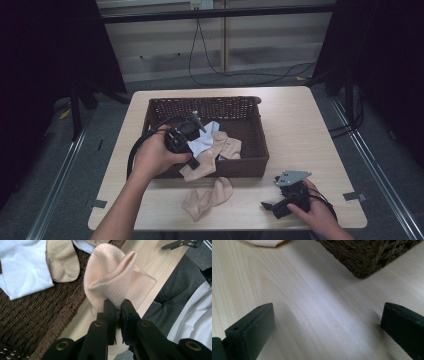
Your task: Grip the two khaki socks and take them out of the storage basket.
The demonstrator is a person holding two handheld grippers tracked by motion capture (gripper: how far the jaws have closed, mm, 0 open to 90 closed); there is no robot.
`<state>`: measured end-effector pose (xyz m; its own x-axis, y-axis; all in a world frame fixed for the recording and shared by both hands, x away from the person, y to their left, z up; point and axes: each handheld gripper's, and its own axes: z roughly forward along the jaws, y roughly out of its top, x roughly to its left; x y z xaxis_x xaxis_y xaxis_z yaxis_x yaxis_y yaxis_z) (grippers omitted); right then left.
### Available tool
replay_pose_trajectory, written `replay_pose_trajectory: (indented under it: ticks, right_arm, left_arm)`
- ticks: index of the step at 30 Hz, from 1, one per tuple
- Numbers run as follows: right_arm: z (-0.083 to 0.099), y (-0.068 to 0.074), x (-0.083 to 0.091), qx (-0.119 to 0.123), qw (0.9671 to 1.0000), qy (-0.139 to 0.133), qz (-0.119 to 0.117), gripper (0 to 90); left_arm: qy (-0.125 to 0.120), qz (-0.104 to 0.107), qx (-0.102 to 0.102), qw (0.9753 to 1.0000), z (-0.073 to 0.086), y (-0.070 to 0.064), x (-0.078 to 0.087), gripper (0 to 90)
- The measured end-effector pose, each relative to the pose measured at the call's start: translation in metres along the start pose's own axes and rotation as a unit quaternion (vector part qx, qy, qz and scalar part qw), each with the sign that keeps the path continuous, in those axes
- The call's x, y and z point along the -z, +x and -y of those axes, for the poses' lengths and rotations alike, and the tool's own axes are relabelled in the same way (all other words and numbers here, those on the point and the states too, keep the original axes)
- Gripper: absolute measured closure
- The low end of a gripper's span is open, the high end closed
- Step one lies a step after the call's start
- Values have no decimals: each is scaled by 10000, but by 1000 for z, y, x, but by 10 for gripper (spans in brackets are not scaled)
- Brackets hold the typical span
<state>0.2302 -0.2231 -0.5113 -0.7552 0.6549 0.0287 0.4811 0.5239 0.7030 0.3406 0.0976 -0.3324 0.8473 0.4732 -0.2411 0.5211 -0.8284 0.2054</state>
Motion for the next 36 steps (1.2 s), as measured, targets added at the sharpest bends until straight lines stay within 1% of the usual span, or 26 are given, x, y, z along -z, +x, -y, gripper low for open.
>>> replay_pose_trajectory:
  ticks: [2,3,4,5,6,7,8,9,10,15,17,18,19,20,21,22,23,25,26,27,29,30,31,32,35,36]
  right_arm:
    - [0,0,0,8,10000,-2,1,0]
    - [0,0,0,9,10000,-2,0,0]
    - [0,0,0,7,10000,-2,2,0]
    - [0,0,0,4,10000,-1,-1,0]
    - [0,0,0,8,10000,-3,1,0]
    - [0,0,0,-5,10000,7,-1,0]
    - [0,0,0,-12,10000,9,-2,0]
    - [0,0,0,-11,10000,9,-1,0]
    - [0,0,0,-7,10000,8,0,0]
    - [0,0,0,-5,10000,7,0,0]
    - [0,0,0,-12,10000,10,-1,0]
    - [0,0,0,-11,10000,10,-1,0]
    - [0,0,0,-13,10000,10,-2,0]
    - [0,0,0,-7,10000,8,-1,0]
    - [0,0,0,-6,10000,8,0,0]
    - [0,0,0,-12,10000,9,-2,0]
    - [0,0,0,-6,10000,8,-1,0]
    - [0,0,0,8,10000,14,-4,0]
    - [0,0,0,2,10000,17,-4,0]
    - [0,0,0,9,10000,13,-4,0]
    - [0,0,0,2,10000,15,-4,0]
    - [0,0,0,8,10000,14,-2,0]
    - [0,0,0,3,10000,16,-4,0]
    - [0,0,0,2,10000,16,-5,0]
    - [0,0,0,10,10000,13,-4,0]
    - [0,0,0,2,10000,16,-4,0]
  left_arm:
    - [-17,-8,22,10000,1,0,-3,842]
    - [-23,-17,-1,10000,2,0,-4,842]
    - [-39,-5,38,10000,2,-1,-6,842]
    - [-20,-10,-33,10000,2,-1,-7,842]
    - [-56,-14,3,10000,3,-2,-8,840]
    - [-43,-24,-31,10000,3,-1,-10,840]
    - [-56,-31,-7,10000,3,-2,-11,840]
    - [-47,-24,-52,10000,3,-1,-12,839]
    - [-80,-11,15,10000,4,-2,-15,839]
    - [-94,21,-47,9999,5,-2,-19,833]
    - [-135,62,-100,9998,5,-2,-20,808]
    - [-141,113,-42,9998,6,-3,-21,773]
    - [-162,151,-35,9997,6,-2,-21,723]
    - [-172,219,54,9996,7,-2,-21,665]
    - [-156,266,31,9995,7,-2,-21,642]
    - [-190,317,76,9993,8,-2,-21,626]
    - [-191,371,59,9991,9,-1,-21,586]
    - [-196,338,67,9992,10,-1,-21,472]
    - [-168,307,82,9994,11,-1,-21,445]
    - [-194,301,86,9993,12,0,-21,418]
    - [-253,298,104,9992,15,1,-21,332]
    - [-277,306,101,9991,18,2,-21,317]
    - [-312,261,137,9991,20,3,-21,283]
    - [-295,237,125,9992,22,3,-21,246]
    - [-389,183,94,9990,28,3,-22,171]
    - [-392,193,108,9990,30,3,-22,155]
